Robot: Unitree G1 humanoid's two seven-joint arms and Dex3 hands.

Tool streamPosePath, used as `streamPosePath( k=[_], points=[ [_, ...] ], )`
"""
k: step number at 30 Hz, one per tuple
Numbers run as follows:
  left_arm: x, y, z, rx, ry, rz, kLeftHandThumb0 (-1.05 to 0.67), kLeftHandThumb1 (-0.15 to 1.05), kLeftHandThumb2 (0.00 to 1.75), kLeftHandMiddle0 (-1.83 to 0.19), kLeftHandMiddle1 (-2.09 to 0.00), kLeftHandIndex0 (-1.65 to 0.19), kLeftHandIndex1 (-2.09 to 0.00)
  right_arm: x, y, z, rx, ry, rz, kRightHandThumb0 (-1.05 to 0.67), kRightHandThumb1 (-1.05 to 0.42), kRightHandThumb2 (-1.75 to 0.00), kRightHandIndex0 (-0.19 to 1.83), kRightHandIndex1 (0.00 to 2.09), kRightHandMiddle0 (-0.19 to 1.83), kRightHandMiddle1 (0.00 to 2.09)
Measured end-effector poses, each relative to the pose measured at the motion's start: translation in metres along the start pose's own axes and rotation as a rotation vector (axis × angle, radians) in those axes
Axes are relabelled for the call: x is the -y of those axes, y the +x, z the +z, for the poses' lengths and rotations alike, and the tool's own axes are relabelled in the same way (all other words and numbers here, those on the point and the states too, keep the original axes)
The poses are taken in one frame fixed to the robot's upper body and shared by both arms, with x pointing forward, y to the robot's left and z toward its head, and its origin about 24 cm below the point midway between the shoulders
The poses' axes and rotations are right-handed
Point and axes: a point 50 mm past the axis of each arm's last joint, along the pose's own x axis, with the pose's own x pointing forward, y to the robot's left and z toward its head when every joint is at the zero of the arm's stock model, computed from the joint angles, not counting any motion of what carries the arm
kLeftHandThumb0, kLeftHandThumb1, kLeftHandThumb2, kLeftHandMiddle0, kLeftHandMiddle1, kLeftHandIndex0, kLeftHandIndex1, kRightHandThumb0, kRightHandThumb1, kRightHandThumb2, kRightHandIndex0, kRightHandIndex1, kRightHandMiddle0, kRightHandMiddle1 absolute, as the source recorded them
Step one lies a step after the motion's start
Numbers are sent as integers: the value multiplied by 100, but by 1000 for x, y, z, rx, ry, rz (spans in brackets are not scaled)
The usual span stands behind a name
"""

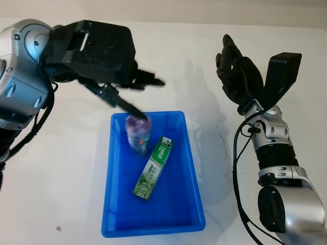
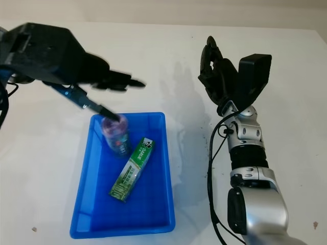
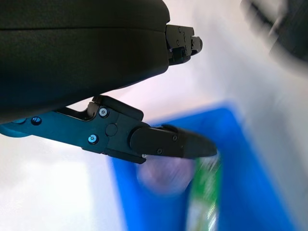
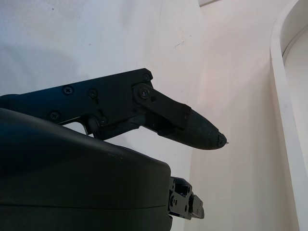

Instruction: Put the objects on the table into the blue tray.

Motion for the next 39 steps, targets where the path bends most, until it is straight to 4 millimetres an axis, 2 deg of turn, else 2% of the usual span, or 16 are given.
streamPosePath(
  k=[3, 6, 7, 12, 15, 20, 26, 32, 39],
  points=[
    [-14, 2, -18, 60, -211, 243, -60, 105, 58, -16, -18, -12, -24, 0, 0, 0, 0, 1, 3, -58, -105, -81, -19, 0, -19, 0],
    [-26, 1, -40, 83, -441, 436, -65, 105, 59, -7, -21, 12, -53, 0, 0, 0, 0, 1, 6, -58, -105, -81, -19, 0, -19, 0],
    [-28, 1, -49, 76, -509, 483, -67, 105, 58, -6, -21, 15, -56, 0, 0, 0, 0, 2, 6, -58, -105, -81, -19, 0, -19, 0],
    [-28, 0, -87, 70, -822, 663, -75, 105, 59, 0, -12, 18, -45, -1, 0, 0, 0, 2, 11, -58, -105, -81, -19, 0, -19, 0],
    [-26, -3, -105, 97, -948, 772, -79, 105, 59, 1, -8, 19, -36, -1, 0, 0, 0, 2, 14, -58, -105, -81, -19, 0, -19, 0],
    [-18, -4, -122, 130, -981, 841, -79, 105, 65, 17, -1, 19, -3, -1, 0, 0, 0, 2, 11, -59, -105, -80, -19, 0, -19, 0],
    [24, -5, -152, 43, -951, 817, -76, 105, 69, 19, 0, 19, 0, 2, 0, 1, 7, 9, -11, -64, -105, -80, -19, 0, -19, 0],
    [62, -9, -167, -19, -929, 818, -77, 105, 69, 19, 0, 19, 0, 4, -1, 5, 29, 11, -40, -67, -105, -78, -19, 0, -19, 0],
    [79, 3, -173, -75, -949, 768, -77, 105, 71, 19, 0, 19, 0, 2, -1, 9, 48, 4, -19, -66, -105, -80, -19, 0, -19, 0]
  ],
)
